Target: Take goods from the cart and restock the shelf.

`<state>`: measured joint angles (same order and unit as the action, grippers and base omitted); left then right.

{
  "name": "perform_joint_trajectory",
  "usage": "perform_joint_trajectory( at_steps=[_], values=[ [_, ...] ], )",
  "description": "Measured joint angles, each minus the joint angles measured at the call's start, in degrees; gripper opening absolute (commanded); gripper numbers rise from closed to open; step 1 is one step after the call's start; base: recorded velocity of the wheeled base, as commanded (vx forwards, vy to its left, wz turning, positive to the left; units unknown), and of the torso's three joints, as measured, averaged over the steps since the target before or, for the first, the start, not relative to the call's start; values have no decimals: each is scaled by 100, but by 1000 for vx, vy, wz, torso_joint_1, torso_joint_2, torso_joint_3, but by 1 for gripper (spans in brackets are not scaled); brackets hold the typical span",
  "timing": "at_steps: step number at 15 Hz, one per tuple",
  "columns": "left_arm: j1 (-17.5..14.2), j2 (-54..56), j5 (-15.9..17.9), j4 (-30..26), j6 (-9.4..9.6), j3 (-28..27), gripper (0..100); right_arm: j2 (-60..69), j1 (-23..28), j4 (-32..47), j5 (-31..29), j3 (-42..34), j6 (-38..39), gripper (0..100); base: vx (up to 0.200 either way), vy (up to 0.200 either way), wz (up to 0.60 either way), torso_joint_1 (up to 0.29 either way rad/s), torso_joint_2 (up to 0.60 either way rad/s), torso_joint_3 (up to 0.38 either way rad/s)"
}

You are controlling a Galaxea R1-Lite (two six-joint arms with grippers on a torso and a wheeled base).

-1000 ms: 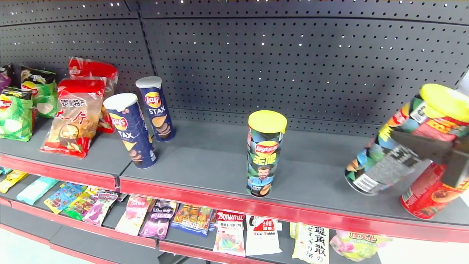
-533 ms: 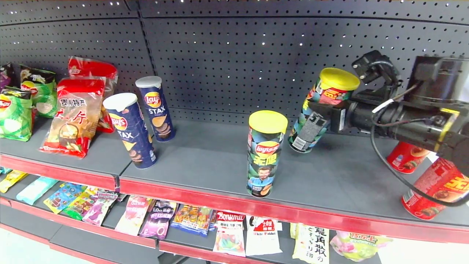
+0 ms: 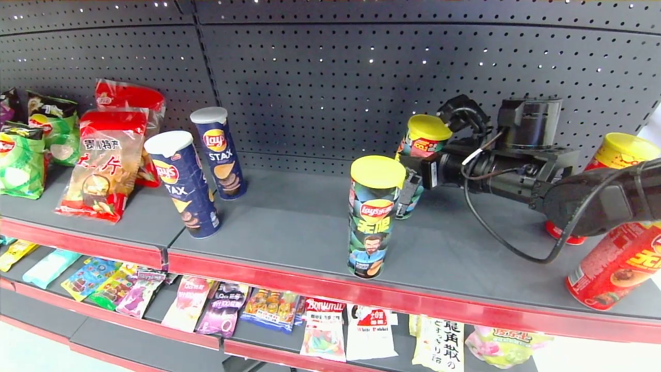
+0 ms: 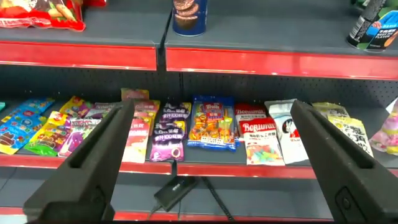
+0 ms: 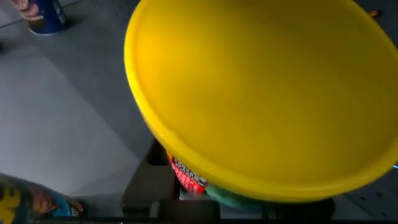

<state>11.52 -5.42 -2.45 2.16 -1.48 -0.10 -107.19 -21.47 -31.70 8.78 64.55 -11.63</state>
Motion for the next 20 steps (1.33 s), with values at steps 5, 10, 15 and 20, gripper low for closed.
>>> perform_joint_trajectory(
  at_steps=[5,10,15,20],
  values=[
    [-2,0,2,2,0,0,100,-174,-80,2,6,116,-2,0,0,0,0,0,0,0],
    [-2,-5,2,5,-7,0,100,-234,-157,6,2,129,-5,0,0,0,0,0,0,0],
    [0,-6,2,2,-7,0,100,-267,-210,-10,-9,110,4,100,0,0,0,0,0,0],
    [0,-6,2,2,-5,0,100,-174,-210,-11,-119,37,28,100,0,0,0,0,0,0]
  ],
)
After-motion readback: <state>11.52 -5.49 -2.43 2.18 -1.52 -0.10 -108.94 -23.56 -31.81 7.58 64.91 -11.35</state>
